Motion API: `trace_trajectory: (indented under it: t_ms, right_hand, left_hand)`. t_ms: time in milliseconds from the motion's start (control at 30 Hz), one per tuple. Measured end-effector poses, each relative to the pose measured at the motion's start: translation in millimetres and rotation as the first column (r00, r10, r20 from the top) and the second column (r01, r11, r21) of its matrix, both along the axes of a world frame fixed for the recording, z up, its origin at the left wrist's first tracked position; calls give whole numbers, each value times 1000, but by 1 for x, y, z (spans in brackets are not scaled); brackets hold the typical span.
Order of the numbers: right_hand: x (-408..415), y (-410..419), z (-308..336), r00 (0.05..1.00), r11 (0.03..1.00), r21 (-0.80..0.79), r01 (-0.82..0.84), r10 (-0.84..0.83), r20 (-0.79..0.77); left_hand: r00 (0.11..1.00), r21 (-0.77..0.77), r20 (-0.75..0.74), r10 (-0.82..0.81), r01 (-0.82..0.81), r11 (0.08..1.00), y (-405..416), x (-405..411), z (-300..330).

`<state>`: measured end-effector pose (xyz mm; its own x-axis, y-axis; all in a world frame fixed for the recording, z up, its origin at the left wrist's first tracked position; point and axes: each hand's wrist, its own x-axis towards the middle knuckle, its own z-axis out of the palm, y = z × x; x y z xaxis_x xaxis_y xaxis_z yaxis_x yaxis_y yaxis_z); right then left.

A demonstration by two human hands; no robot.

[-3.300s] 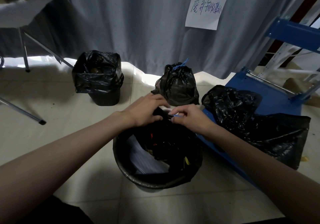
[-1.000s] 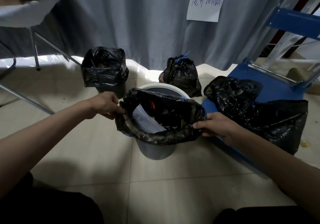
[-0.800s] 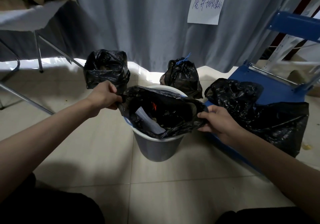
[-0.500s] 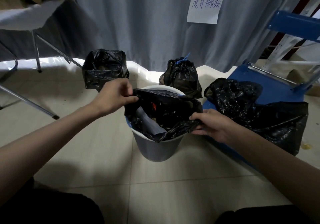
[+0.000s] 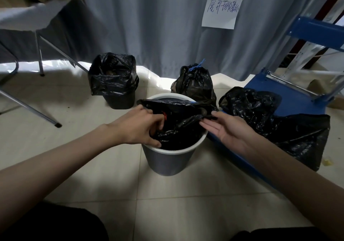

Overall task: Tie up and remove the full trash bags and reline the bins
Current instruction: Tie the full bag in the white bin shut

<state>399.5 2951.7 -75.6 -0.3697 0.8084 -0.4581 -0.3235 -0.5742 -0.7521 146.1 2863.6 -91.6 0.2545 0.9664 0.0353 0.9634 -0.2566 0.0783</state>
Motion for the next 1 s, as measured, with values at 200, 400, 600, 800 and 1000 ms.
trace_trajectory:
  t_ms: [200,400,600,800,1000]
  right_hand:
    - [3,-2,1,867,802,499,-327,44,496]
    - [-5,-8,-15,264,358,391,-848,-354,897]
    - [-18,-10,-5,324,380,470,-797,-389,863]
    - [-12,-4,-5,313,403,439,-803,-343,886]
    - [1,2,-2,360,580,354,-734,-111,927]
  left_hand:
    - [989,-58,114,99,-93,994,8,-13,-3]
    - [907,-69,385,170,-155,985,10,-11,-1]
    - [953,49,285,99,-117,992,-2,19,7]
    - [999,102,26,26,-29,994,6,9,-4]
    - [827,-92,550,116,-78,993,3,-1,14]
